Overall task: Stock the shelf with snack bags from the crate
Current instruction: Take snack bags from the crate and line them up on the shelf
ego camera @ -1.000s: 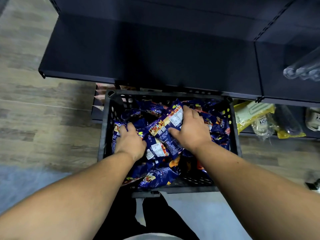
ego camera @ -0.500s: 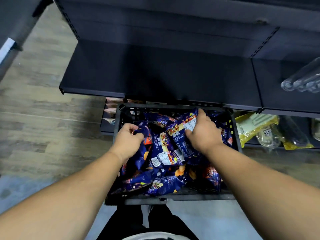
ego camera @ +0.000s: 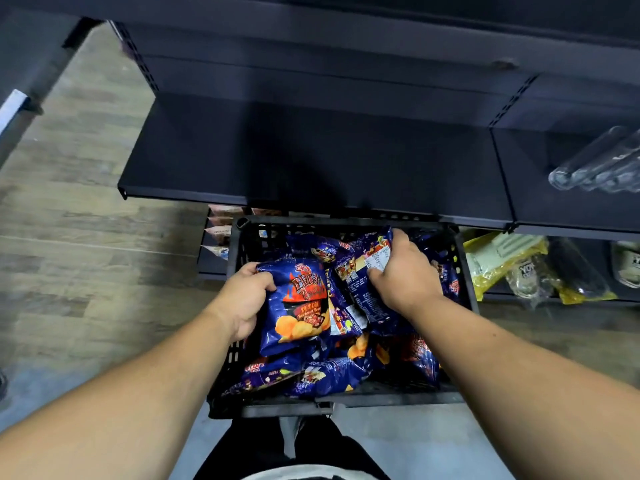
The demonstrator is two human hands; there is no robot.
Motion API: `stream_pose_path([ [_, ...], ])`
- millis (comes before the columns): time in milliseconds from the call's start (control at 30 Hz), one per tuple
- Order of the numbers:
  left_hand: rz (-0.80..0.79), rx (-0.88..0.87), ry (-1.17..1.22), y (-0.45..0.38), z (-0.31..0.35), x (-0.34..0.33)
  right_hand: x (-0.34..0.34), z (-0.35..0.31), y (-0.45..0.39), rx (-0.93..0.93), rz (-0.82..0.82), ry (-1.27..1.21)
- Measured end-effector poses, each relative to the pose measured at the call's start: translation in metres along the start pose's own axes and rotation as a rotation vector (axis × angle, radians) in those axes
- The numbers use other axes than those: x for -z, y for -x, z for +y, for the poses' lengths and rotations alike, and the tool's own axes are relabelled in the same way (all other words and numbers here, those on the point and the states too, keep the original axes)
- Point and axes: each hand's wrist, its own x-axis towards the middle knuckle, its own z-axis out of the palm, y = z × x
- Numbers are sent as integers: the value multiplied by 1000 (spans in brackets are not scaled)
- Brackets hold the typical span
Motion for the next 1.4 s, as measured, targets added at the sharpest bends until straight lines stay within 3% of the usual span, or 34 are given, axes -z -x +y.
stream_pose_path([
  [133, -19, 55, -34, -7, -13, 1, -6, -3, 2, 3, -14, -21],
  [267, 155, 3, -185, -13, -11, 1, -9, -2, 2, 7, -15, -48],
  [400, 98, -90, -264, -15, -6, 3, -4, -1, 1, -4, 3, -57],
  [567, 218, -368, -1195, -9, 5, -7, 2, -5, 8, 86, 107, 90],
  [667, 152, -352, -1430, -7, 11, -17, 0, -7, 11, 126, 129, 155],
  [767, 46, -189, -1452, -13, 8, -13, 1, -8, 11, 133, 141, 160],
  [933, -91, -175, -1263, -30, -2, 1, 3, 2, 10, 125, 137, 144],
  [1167, -79, -188, -1625, -37, -7, -5, -16, -3, 24, 179, 137, 116],
  [1267, 1, -291, -1662, -32, 0, -5, -34, -8, 38, 230, 21, 76],
  [1400, -12, -351, -1502, -32, 13, 1, -58, -4, 54, 325, -235, -112],
])
